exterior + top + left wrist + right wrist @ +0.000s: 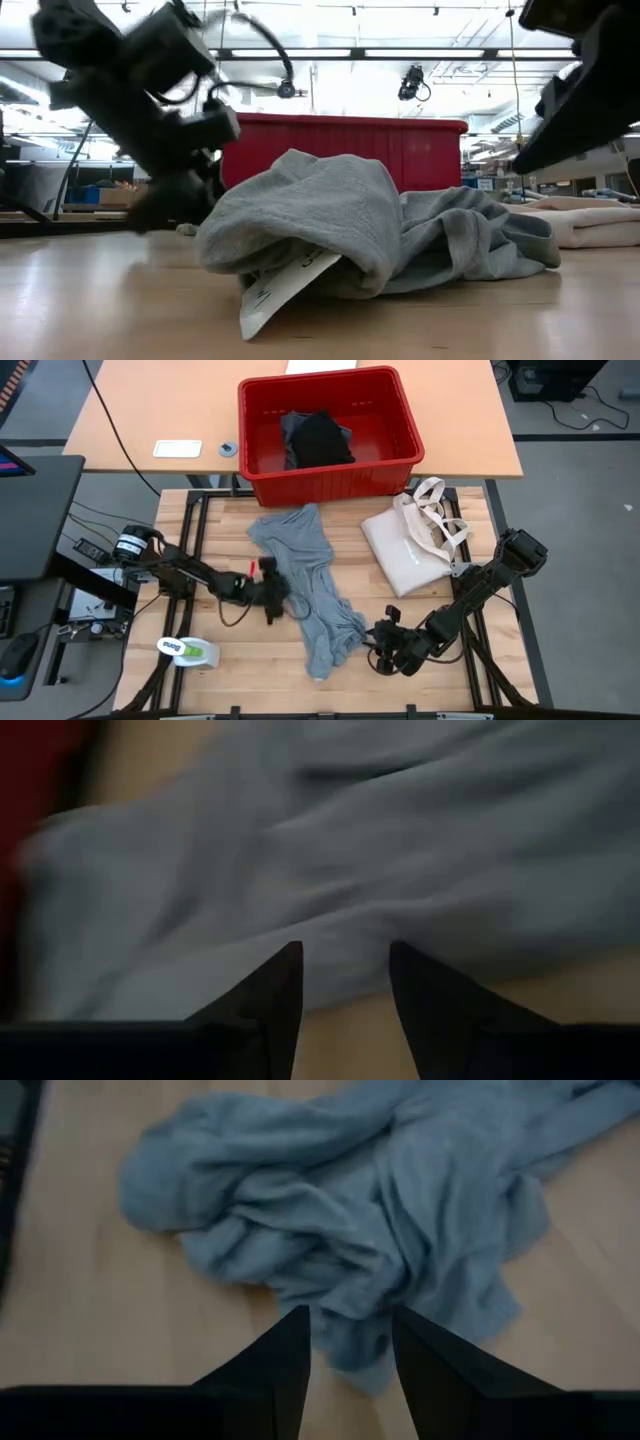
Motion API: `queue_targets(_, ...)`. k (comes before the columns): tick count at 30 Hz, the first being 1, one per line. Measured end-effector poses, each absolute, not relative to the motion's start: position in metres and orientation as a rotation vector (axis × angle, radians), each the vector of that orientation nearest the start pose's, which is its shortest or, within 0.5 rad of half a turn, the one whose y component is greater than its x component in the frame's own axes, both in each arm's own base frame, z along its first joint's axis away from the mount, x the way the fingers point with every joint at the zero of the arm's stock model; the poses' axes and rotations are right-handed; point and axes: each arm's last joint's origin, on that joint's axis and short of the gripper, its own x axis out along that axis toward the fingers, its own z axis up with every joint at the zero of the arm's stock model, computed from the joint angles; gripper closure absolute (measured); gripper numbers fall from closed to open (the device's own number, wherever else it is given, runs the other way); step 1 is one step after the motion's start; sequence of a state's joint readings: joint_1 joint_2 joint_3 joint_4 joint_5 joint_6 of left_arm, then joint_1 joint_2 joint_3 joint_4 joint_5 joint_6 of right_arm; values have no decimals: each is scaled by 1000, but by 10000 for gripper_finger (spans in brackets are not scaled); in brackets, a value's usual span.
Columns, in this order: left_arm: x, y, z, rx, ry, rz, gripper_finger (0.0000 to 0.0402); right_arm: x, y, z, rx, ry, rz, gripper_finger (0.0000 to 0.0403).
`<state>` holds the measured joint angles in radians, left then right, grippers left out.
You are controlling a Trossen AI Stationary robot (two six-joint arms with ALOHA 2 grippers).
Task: Fold Laundry from Bin
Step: Fold the gray shirt
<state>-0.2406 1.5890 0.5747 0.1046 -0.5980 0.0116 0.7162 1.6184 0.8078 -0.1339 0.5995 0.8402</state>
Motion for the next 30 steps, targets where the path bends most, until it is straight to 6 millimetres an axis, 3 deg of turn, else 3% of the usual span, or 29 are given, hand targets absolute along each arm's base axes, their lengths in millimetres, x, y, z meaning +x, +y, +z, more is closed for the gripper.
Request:
queue_targets(5,263,-89,129,222,662,9,242,246,190,167,188,609,-105,252)
queue_targets(10,266,-107,142,156,513,-58,242,254,187,171,167,574,-72,252)
queue_targets(15,275,-122,159,149,473,-106,242,254,185,171,140,579,-67,252)
queue_targets(23,322,-145,193,276,711,-114,248,257,180,170,121,590,-89,252)
queue_targets(27,333,-162,196,488,865,-204,248,254,180,167,146,621,-100,252)
queue_targets(30,343,-174,194,603,855,-267,248,250,182,164,143,652,-100,252)
